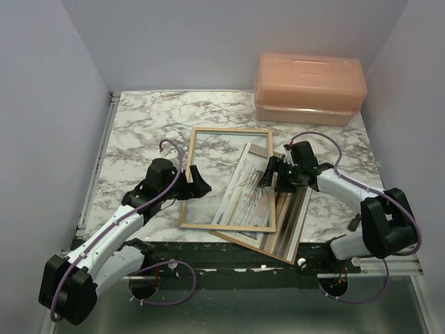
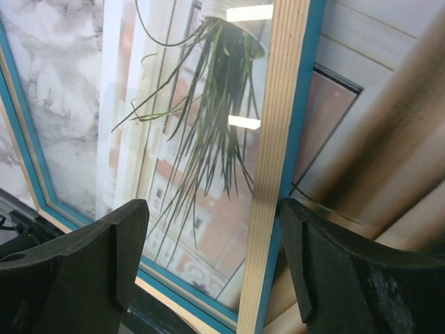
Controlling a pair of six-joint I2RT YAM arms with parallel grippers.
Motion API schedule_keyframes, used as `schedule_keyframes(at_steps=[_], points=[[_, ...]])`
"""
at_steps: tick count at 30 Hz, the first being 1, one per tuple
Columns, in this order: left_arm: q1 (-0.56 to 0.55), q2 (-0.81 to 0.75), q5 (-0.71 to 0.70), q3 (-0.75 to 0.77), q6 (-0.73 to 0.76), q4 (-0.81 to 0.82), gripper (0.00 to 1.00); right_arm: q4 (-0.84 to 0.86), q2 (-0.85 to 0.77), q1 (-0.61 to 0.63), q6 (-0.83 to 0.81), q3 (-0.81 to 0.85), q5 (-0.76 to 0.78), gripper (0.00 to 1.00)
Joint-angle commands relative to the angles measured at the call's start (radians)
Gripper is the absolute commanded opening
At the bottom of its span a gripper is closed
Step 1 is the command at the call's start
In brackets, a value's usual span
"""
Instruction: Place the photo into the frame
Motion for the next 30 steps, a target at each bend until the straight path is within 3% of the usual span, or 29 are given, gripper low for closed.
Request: schedule_keyframes(at_steps=[1,16,30], points=[[-0.004,-0.008,0.031,0.021,0.015,-0.019,0.88,0.097,0.050,0.027,0.044,0.010,-0.089,0.82],[-0.004,-0.012,0.019,0.011,0.015,-0.027,0.88,0.303,0.203,0.198,0.187,0.088,-0.083,0.84],[-0.005,-0.094,-0.009,0.007,0.008,-0.066,0.88,0.403,0.433,0.331,0.235,0.306,-0.099,0.85]])
